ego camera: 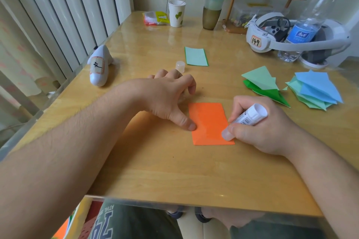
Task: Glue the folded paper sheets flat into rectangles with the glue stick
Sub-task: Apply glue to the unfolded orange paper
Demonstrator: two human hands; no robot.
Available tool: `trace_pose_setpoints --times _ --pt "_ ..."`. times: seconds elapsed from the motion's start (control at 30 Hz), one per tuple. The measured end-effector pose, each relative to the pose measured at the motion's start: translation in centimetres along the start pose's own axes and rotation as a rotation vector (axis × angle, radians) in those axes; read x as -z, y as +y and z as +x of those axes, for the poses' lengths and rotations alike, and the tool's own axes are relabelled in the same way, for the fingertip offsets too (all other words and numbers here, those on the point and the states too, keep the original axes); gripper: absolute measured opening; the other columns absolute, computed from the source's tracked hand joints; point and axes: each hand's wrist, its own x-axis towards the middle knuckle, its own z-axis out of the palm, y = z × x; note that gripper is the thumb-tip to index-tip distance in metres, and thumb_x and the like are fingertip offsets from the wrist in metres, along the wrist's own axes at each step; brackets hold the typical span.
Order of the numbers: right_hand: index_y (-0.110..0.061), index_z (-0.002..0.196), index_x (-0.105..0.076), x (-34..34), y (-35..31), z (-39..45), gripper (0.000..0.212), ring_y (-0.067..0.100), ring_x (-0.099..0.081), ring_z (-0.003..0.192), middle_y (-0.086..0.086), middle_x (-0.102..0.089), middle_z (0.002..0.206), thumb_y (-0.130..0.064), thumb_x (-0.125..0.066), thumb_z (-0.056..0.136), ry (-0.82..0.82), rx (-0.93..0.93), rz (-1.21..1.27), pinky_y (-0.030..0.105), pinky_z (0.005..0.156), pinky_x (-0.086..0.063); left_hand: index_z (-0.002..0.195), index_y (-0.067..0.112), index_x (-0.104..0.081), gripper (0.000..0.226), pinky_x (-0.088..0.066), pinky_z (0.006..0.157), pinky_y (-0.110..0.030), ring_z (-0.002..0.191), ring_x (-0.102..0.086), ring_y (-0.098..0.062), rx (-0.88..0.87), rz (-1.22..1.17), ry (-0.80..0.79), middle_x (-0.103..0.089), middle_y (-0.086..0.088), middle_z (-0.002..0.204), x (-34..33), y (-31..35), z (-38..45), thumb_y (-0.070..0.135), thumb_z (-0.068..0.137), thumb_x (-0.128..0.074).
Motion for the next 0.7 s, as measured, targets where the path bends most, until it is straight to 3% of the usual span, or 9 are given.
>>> trace_pose_setpoints --times 0.1,0.2,0.33,0.5,0.63,0.7 --pt "-0.008 0.066 -0.055 0.1 0.1 0.0 0.015 0.001 -0.054 0.052 -0.005 -0.062 0.057 -0.011 -0.069 0.064 0.0 0.027 -0.007 0.015 0.05 -0.036 0.117 0.05 -0.034 0.083 -0.031 0.105 -0.041 0.12 -0.03 -0.021 0.0 0.001 -0.005 -0.036 0.012 0.126 0.0 0.0 0.0 0.08 0.054 -0.078" --pt "-0.011 0.063 -0.052 0.2 0.2 0.0 0.013 0.002 -0.052 0.05 -0.007 -0.061 0.054 -0.007 -0.064 0.064 0.032 0.047 0.018 0.014 0.05 -0.034 0.118 0.049 -0.035 0.083 -0.032 0.105 -0.041 0.119 -0.029 -0.021 0.002 0.005 -0.012 -0.035 0.012 0.126 0.1 0.1 -0.1 0.08 0.054 -0.077" --pt "-0.016 0.058 -0.049 0.5 0.7 0.5 0.019 0.018 -0.04 0.053 -0.006 -0.055 0.049 0.0 -0.057 0.063 0.165 0.11 0.211 0.031 0.052 -0.029 0.116 0.05 -0.034 0.082 -0.034 0.106 -0.042 0.119 -0.029 -0.021 0.006 0.008 -0.017 -0.034 0.012 0.124 0.1 0.2 -0.1 0.081 0.053 -0.077" --pt "-0.019 0.065 -0.055 -1.2 -0.2 0.4 0.014 0.007 -0.048 0.055 -0.007 -0.062 0.056 -0.02 -0.069 0.068 0.065 0.107 0.187 0.024 0.053 -0.037 0.115 0.051 -0.03 0.079 -0.036 0.108 -0.044 0.119 -0.03 -0.023 0.0 0.012 -0.014 -0.035 0.01 0.124 0.0 0.5 -0.1 0.077 0.057 -0.078" --pt "-0.01 0.075 -0.062 -2.1 -0.7 0.2 0.014 -0.002 -0.054 0.056 -0.013 -0.068 0.062 -0.016 -0.074 0.071 -0.013 0.036 0.1 0.014 0.055 -0.039 0.116 0.051 -0.029 0.083 -0.036 0.109 -0.045 0.119 -0.03 -0.023 -0.004 0.021 -0.001 -0.035 0.009 0.126 -0.2 0.7 -0.1 0.079 0.055 -0.078" --pt "-0.014 0.076 -0.064 -2.1 -0.8 0.2 0.02 0.001 -0.054 0.059 -0.008 -0.067 0.063 -0.027 -0.078 0.068 -0.023 0.019 0.076 0.018 0.057 -0.04 0.116 0.051 -0.028 0.088 -0.035 0.109 -0.045 0.12 -0.03 -0.023 -0.005 0.03 0.0 -0.034 0.009 0.128 -0.2 0.8 -0.2 0.082 0.051 -0.078"
